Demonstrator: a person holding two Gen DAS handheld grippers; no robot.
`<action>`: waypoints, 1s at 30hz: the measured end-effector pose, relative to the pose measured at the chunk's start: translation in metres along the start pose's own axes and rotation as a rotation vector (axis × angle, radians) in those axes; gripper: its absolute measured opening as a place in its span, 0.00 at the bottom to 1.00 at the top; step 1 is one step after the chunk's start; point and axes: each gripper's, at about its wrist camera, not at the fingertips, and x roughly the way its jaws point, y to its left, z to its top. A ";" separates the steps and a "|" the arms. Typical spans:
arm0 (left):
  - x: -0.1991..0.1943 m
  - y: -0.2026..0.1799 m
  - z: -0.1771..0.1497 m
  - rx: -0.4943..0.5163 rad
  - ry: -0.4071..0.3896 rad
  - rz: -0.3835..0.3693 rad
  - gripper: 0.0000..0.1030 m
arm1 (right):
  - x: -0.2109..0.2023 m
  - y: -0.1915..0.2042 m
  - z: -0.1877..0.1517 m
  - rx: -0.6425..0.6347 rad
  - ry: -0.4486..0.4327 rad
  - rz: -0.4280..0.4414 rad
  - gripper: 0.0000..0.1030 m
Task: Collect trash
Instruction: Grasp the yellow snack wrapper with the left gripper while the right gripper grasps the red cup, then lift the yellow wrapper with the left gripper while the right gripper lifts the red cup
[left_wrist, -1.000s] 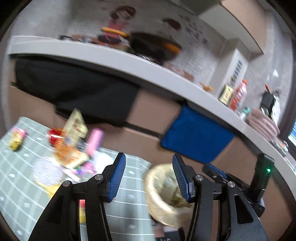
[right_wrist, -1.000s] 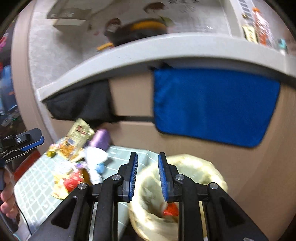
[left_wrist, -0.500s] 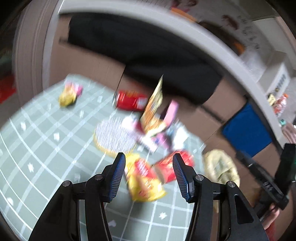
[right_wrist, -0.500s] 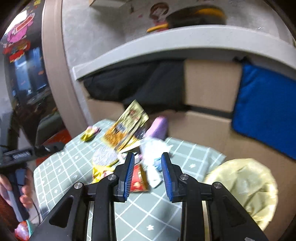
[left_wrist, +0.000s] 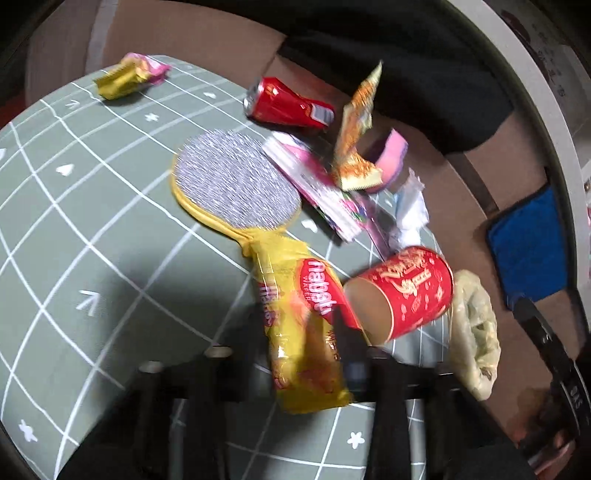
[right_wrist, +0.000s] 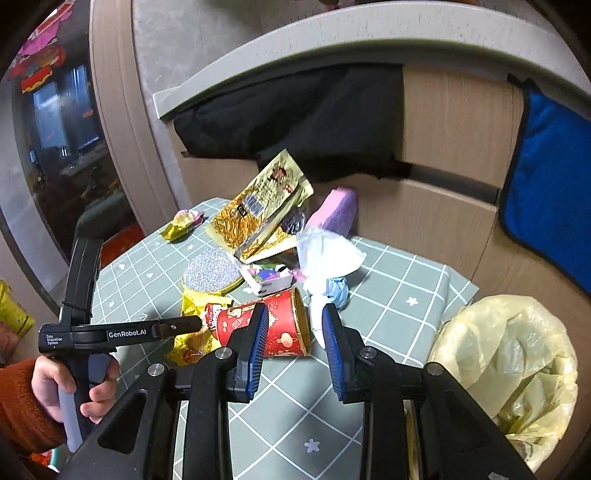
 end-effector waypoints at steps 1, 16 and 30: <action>-0.001 -0.002 0.001 0.012 -0.001 0.007 0.15 | 0.004 -0.001 0.002 0.000 0.003 0.007 0.28; -0.104 0.021 0.007 0.057 -0.211 0.061 0.11 | 0.077 0.014 -0.003 0.029 0.159 0.179 0.29; -0.119 0.054 0.001 -0.018 -0.208 0.062 0.11 | 0.037 0.061 -0.036 -0.086 0.223 0.337 0.29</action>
